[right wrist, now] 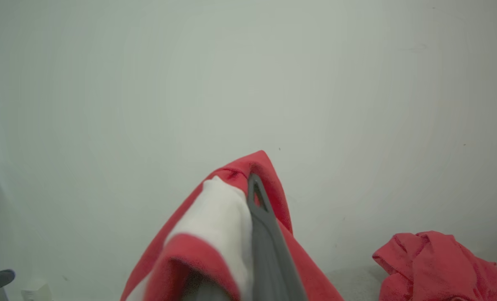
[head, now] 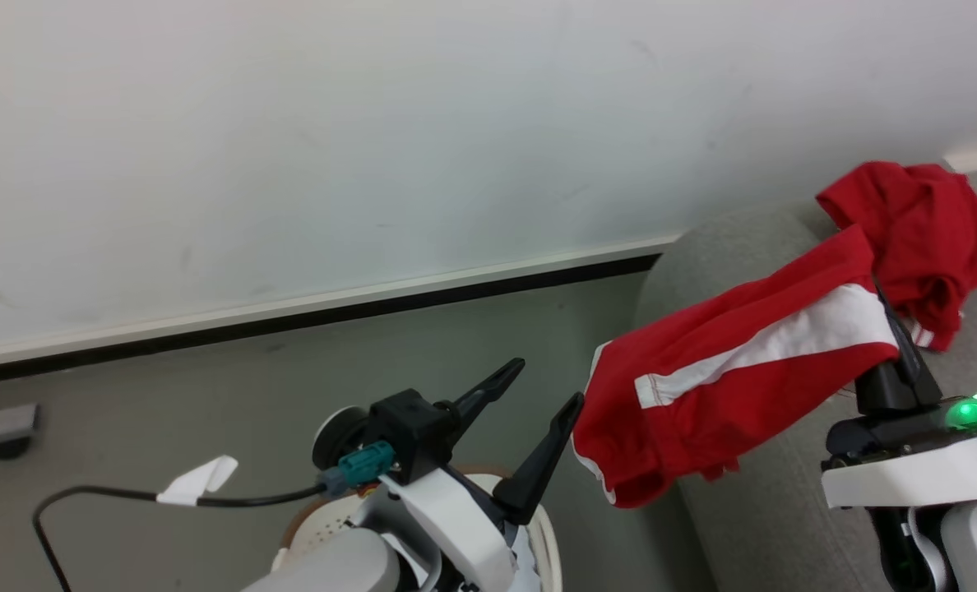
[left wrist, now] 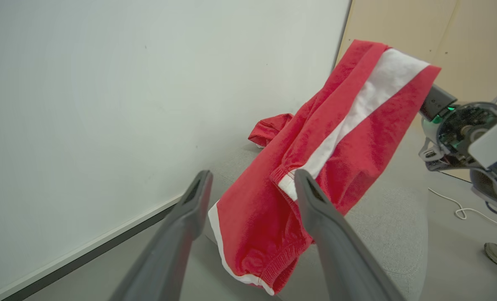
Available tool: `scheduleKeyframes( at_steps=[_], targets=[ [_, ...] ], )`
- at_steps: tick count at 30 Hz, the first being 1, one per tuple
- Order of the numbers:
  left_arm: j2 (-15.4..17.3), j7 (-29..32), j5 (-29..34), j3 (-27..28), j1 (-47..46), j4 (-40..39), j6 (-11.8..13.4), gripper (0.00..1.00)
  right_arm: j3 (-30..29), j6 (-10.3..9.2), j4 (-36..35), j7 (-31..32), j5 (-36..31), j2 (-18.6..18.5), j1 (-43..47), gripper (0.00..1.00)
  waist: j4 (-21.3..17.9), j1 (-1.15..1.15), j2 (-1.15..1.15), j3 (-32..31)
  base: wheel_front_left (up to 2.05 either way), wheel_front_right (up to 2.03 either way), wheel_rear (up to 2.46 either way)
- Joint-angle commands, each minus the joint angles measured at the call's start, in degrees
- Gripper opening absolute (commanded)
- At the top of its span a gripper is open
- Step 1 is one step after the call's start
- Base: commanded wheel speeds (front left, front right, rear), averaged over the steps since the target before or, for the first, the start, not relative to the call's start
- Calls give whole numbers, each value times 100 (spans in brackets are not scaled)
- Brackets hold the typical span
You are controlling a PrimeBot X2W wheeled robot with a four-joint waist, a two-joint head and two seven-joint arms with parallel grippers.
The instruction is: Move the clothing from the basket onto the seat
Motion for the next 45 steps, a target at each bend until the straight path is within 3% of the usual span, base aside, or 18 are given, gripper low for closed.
scheduleKeyframes(
  at_steps=[1,10,19,26,34,39,41,45],
  targets=[
    [-2,-59,48,-1,8,36,-15,100,-77,-13,-85,32,-62,-42,78,0,-481,0,0,164,0,0,0],
    [-45,-229,158,-111,65,311,-71,100,-375,-13,-373,168,-123,51,251,0,-1372,0,0,220,0,0,0],
    [-154,-252,202,-243,32,524,-146,100,-547,-13,-521,256,-72,-22,370,0,-1630,0,0,296,0,0,0],
    [-180,-258,251,-270,-133,528,-198,100,-788,-13,-613,381,-9,-126,87,0,-1429,0,0,518,0,0,0],
    [-20,-196,303,-208,-333,377,-165,100,-1113,-13,-194,762,106,-613,-880,0,-1026,0,0,1067,0,0,0],
    [104,-131,334,-133,-488,254,-166,100,-1526,-13,306,1054,245,-1143,-1700,0,-636,0,0,1578,0,0,0],
    [165,-111,327,-96,-578,177,-179,100,-1687,-13,641,1243,162,-1547,-2085,0,-413,0,0,1889,0,0,0],
    [272,-109,387,-54,-685,110,-184,100,-1817,-13,1274,1396,33,-1899,-2520,0,-174,0,0,2244,0,0,0]
  ],
)
